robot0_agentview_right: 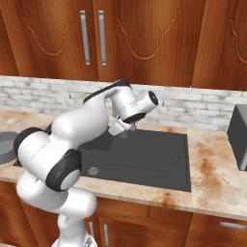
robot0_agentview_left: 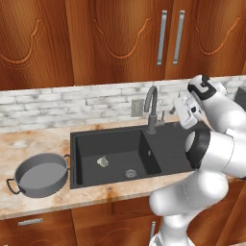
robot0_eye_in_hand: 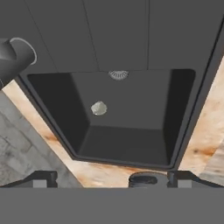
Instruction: Dump the garlic from the pot into the sink. Then turn on the water and wash the garlic. Then turn off the water and put the garlic back in the pot.
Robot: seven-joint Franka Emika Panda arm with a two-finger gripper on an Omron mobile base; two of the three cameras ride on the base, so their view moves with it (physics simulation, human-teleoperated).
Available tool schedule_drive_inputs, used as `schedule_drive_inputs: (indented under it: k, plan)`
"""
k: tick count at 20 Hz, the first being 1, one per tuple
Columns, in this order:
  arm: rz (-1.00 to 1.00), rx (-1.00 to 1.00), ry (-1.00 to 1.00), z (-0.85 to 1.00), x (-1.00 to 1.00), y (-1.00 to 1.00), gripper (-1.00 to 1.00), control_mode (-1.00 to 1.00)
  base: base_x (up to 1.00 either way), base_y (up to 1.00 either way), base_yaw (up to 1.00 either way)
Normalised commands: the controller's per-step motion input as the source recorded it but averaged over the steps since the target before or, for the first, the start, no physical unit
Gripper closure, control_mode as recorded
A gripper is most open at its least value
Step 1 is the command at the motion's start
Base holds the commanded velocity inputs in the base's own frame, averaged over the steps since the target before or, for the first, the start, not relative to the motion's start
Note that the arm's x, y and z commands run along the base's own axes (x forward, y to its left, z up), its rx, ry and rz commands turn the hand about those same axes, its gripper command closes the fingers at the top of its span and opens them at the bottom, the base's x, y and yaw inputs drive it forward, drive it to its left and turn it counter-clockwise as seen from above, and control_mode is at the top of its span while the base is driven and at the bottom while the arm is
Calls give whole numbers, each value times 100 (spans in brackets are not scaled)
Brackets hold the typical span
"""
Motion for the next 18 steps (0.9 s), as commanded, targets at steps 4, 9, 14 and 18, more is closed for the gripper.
schedule_drive_inputs:
  k: [4,9,14,18]
  plan:
    - [0,0,2,-27,42,-20,-100,-100,0,0,0]
    - [0,0,0,-16,27,-13,-100,-100,0,0,0]
    - [0,-1,0,-9,12,0,-100,-100,0,0,0]
    - [0,-5,0,-14,23,0,-100,-100,0,0,0]
